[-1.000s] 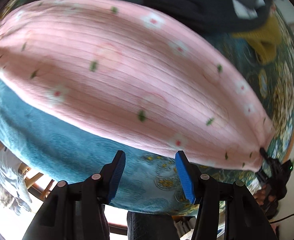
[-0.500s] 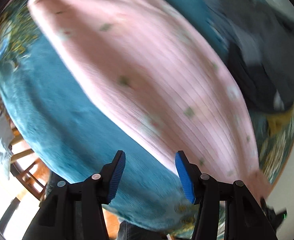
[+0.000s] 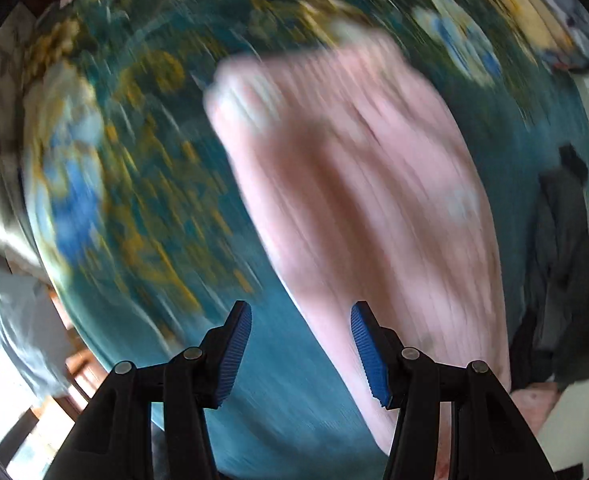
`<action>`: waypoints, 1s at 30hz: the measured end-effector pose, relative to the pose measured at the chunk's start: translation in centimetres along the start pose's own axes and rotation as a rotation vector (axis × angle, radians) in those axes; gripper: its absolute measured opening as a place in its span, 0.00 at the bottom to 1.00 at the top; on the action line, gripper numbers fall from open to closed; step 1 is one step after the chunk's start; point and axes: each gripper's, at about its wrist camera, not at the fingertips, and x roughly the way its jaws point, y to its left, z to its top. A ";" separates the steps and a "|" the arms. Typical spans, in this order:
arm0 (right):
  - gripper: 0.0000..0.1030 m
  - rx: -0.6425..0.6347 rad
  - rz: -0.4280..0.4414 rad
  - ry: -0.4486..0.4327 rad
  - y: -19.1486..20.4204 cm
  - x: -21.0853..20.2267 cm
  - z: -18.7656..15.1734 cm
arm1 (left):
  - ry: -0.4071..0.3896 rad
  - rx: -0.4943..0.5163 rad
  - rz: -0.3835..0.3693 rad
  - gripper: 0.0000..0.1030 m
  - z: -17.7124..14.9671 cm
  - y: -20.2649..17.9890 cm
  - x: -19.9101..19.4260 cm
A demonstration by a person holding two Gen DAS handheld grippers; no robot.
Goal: Fold clothes
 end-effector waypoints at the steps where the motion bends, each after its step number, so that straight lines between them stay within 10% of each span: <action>1: 0.14 -0.009 -0.036 0.013 1.8 2.3 -0.3 | 0.002 -0.007 -0.010 0.54 0.6 0.7 0.3; 9: 0.16 -0.088 -0.297 0.131 7.0 11.8 -2.3 | 0.049 -0.079 -0.130 0.55 2.4 5.2 3.9; 19: 0.27 -0.152 -0.296 0.124 10.1 8.8 -1.0 | 0.019 -0.123 -0.366 0.67 6.9 5.5 4.2; 30: 0.27 -0.207 -0.286 0.171 12.8 7.9 -2.6 | 0.010 -0.196 -0.335 0.65 9.0 5.5 5.0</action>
